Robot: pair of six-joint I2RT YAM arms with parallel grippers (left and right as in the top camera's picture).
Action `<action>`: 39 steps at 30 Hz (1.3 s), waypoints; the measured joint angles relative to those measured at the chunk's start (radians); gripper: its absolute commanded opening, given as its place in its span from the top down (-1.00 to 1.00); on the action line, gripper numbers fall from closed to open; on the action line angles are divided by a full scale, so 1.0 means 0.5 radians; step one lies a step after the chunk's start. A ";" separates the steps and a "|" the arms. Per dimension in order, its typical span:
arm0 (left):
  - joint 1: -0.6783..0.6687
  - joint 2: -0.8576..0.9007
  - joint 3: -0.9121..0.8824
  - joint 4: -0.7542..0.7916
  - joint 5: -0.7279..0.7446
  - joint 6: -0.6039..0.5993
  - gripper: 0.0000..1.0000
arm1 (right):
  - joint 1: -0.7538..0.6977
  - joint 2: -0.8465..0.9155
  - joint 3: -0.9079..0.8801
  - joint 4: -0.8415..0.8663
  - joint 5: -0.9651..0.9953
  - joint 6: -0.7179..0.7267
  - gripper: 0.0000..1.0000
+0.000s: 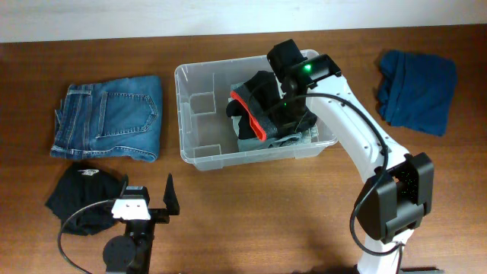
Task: Pack container
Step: 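Open the right gripper and lift it out of the container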
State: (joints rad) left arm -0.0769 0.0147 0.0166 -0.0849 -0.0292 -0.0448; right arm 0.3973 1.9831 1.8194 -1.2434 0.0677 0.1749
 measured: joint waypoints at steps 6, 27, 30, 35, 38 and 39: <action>0.000 0.000 0.000 0.000 0.000 0.000 -0.99 | 0.000 0.000 -0.018 -0.089 0.006 0.021 0.92; 0.000 0.000 0.000 0.000 0.000 0.001 -0.99 | 0.000 0.000 -0.190 -0.350 -0.248 0.078 0.92; 0.000 0.000 0.000 0.000 0.000 0.001 -0.99 | 0.000 0.000 -0.190 -0.385 -0.321 0.079 0.92; 0.000 0.000 0.000 0.000 0.000 0.000 -0.99 | -0.001 -0.007 -0.191 -0.356 -0.362 0.079 0.92; 0.000 0.000 0.000 0.000 0.000 0.000 -0.99 | -0.014 -0.030 -0.124 -0.325 -0.301 0.079 0.92; 0.000 0.000 0.000 0.001 0.000 0.001 -0.99 | -0.021 -0.040 -0.092 -0.324 -0.284 0.078 0.92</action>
State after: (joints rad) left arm -0.0769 0.0147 0.0166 -0.0845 -0.0292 -0.0444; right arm 0.3870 1.9629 1.7733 -1.4055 -0.0742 0.2138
